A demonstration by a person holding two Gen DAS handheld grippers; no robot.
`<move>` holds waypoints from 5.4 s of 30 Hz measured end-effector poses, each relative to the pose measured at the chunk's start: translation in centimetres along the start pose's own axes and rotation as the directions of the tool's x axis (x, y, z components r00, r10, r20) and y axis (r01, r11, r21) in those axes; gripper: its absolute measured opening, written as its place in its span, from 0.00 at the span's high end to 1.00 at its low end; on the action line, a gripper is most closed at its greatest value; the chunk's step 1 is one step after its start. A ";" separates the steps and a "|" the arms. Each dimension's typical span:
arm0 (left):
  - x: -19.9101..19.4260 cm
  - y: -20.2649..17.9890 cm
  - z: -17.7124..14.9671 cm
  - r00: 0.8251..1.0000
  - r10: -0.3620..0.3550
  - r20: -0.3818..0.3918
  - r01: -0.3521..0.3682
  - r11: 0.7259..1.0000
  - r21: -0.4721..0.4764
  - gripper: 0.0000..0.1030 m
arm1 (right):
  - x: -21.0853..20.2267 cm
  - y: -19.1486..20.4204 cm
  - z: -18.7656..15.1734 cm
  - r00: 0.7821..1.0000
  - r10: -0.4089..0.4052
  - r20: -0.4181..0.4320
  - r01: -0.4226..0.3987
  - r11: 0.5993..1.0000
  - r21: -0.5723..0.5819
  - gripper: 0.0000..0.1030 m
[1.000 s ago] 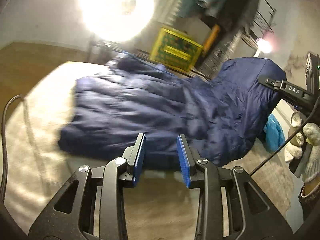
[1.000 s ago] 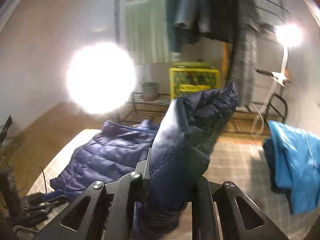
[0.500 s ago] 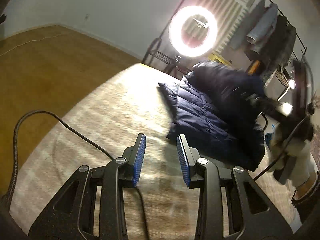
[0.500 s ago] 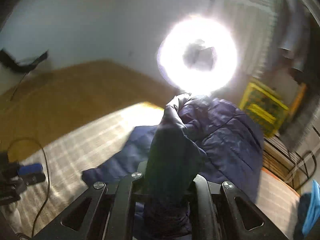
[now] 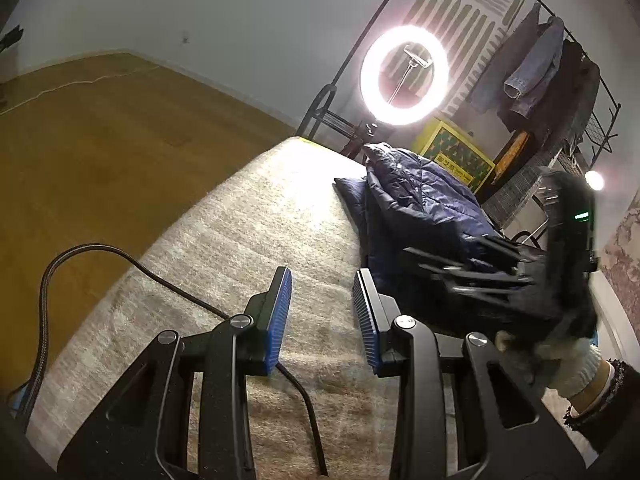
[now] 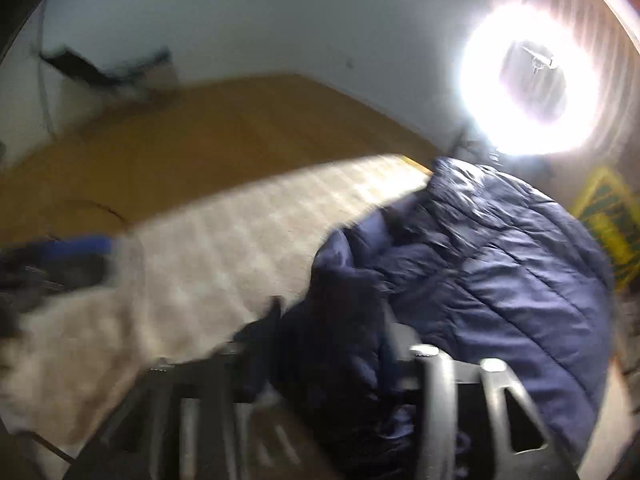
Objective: Fold large clothes
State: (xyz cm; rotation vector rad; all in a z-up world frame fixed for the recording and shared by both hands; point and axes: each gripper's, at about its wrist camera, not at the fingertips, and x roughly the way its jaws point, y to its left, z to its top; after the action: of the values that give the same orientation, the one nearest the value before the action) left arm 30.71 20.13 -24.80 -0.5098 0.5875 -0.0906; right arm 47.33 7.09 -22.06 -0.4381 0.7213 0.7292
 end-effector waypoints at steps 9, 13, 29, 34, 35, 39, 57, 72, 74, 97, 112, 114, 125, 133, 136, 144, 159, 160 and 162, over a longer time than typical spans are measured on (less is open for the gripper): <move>0.6 -4.0 2.2 0.999 -0.051 -0.013 0.052 0.993 0.104 0.68 | -9.8 -6.6 -2.7 0.984 0.046 0.174 -0.076 0.983 0.169 0.48; 2.2 -8.1 5.7 0.994 -0.098 -0.048 0.106 0.970 0.217 0.62 | -11.3 -12.3 -4.5 0.985 -0.077 0.153 0.037 0.968 0.250 0.58; 24.8 -11.4 10.9 0.943 0.185 -0.276 -0.073 0.926 0.371 0.60 | -4.3 -27.2 -2.6 0.977 -0.201 0.073 0.149 0.885 0.441 0.62; 24.0 -8.7 8.4 0.962 0.139 -0.237 -0.062 0.950 0.305 0.50 | 0.0 -26.8 -4.9 0.981 -0.192 -0.028 0.188 0.902 0.390 0.62; 23.7 -8.6 7.9 0.963 0.147 -0.226 -0.070 0.945 0.319 0.50 | 0.3 -26.7 -5.1 0.982 -0.186 -0.033 0.184 0.901 0.394 0.62; 22.9 -8.6 8.6 0.955 0.144 -0.260 -0.054 0.945 0.324 0.50 | 0.5 -26.4 -4.3 0.975 -0.198 -0.102 0.221 0.911 0.349 0.62; 22.2 -1.5 12.8 0.939 -0.125 -0.319 0.123 0.992 -0.029 0.24 | -9.4 -31.5 -12.6 0.988 -0.097 0.118 -0.011 0.724 0.690 0.16; 24.1 -1.4 11.5 0.907 -0.144 -0.395 0.129 0.990 -0.064 0.24 | -7.0 -21.1 -9.7 0.991 -0.132 -0.036 0.136 0.952 0.273 0.28; 24.3 -0.4 11.9 0.889 -0.218 -0.402 0.169 0.973 -0.156 0.24 | -8.3 -22.8 -9.9 0.998 -0.069 0.003 0.063 0.931 0.359 0.20; 29.6 -0.9 14.0 0.776 -0.435 -0.457 0.319 0.895 -0.312 0.23 | -3.2 -30.0 -13.7 0.898 0.372 0.235 -0.419 0.557 0.717 0.21; 28.5 -3.3 12.7 0.829 -0.368 -0.420 0.293 0.927 -0.233 0.60 | -1.9 -28.7 -12.4 0.917 0.325 0.231 -0.380 0.540 0.751 0.57; 27.8 -3.9 12.8 0.838 -0.358 -0.411 0.294 0.932 -0.212 0.68 | -2.6 -28.5 -12.3 0.924 0.311 0.222 -0.367 0.557 0.745 0.64; 23.0 -7.6 11.1 0.837 -0.375 -0.399 0.328 0.927 -0.184 0.80 | -8.3 -26.2 -10.7 0.964 0.237 0.119 -0.252 0.680 0.688 0.77; 16.3 -11.4 5.8 0.787 -0.392 -0.476 0.358 0.919 -0.166 0.81 | -17.5 -22.1 -15.2 0.977 0.214 0.021 -0.176 0.738 0.651 0.78; 13.6 -13.8 3.5 0.770 -0.377 -0.514 0.356 0.923 -0.142 0.81 | -21.0 -20.5 -17.4 0.982 0.189 -0.008 -0.140 0.752 0.644 0.78; 7.7 -19.9 -1.1 0.748 -0.284 -0.600 0.333 0.942 -0.031 0.81 | -28.6 -17.0 -22.9 0.988 0.137 -0.064 -0.066 0.770 0.635 0.78; -1.2 -34.5 -5.5 0.776 -0.224 -0.590 0.412 0.888 0.205 0.81 | -41.4 -14.8 -27.6 0.998 -0.038 -0.060 0.065 0.812 0.580 0.79; -1.5 -35.1 -5.7 0.778 -0.222 -0.588 0.417 0.883 0.218 0.81 | -42.2 -15.0 -27.8 0.997 -0.051 -0.057 0.074 0.812 0.579 0.79; -2.2 -37.0 -6.0 0.786 -0.219 -0.579 0.426 0.870 0.250 0.81 | -43.5 -15.1 -28.3 0.996 -0.068 -0.055 0.087 0.812 0.578 0.79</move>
State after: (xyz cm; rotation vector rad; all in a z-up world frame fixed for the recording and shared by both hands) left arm 27.84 -14.29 -10.00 -0.2022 1.0023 -0.6912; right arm 23.09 -39.06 -8.02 0.0854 0.9085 0.3907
